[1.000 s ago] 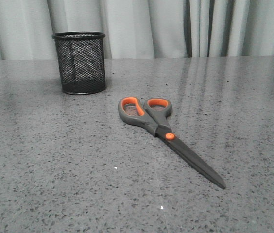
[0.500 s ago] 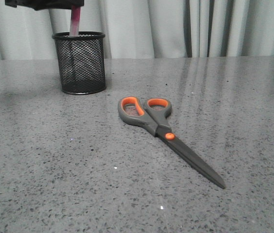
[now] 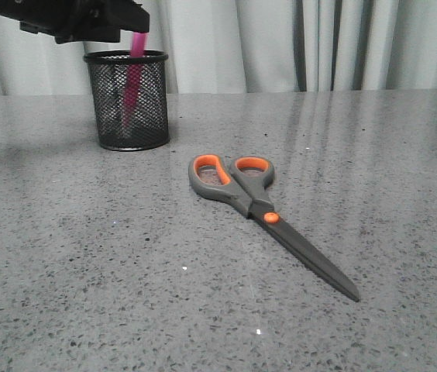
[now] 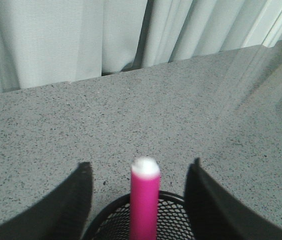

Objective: Put pen and scissors into bin
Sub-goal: 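Carry the marker over the mesh cup and drop it in, then lower the right gripper onto the scissors handles and grasp them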

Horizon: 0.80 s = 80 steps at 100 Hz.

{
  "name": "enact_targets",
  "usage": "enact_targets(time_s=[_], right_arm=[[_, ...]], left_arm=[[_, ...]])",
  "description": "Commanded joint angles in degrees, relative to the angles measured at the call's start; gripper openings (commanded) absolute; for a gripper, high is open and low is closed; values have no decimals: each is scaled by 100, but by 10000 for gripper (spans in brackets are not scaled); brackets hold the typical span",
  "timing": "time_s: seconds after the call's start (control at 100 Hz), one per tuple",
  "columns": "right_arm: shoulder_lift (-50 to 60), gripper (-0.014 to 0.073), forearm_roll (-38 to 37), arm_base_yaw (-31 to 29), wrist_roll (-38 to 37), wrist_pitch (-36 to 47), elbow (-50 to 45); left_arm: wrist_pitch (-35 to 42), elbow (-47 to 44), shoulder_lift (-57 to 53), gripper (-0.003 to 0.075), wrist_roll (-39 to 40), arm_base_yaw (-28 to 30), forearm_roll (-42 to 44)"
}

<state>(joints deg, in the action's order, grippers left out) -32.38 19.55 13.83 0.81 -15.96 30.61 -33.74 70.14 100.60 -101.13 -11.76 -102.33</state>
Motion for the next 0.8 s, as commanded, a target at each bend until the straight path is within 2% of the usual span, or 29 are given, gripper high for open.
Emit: enact_targets(time_s=[0.0,0.2,0.35,0.43,0.48,0.58,0.7,0.79], right_arm=[[-69,256,-60,16,116,501,348],[-895,257,-70,46,1011,-1172,1856],[-2059,257,-74,623,1614,-2441,3250],[-2662,258,-287,1089,1613,-2752,3769],[-3021,258,-702,1481,1578,-2892,3984],[-3614,295,-1476,1960,748,-3034,4199],[-4119,416,-1682,2073,178,-3287,4201],[-4458,475,-1614,2073,130,-3658,4201]], left_arm=[[-414,184,-494,437,-34,7,-367],[-418,184,-1629,329,-34,108,-359],[-445,184,-2752,324,373,108,-103],[-497,184,-3214,324,858,69,351],[-473,184,-3568,324,1244,15,782],[-472,184,-4162,324,1973,-163,1825],[-472,184,-4827,324,2854,-332,2953],[-462,98,-5282,324,3328,-358,3294]])
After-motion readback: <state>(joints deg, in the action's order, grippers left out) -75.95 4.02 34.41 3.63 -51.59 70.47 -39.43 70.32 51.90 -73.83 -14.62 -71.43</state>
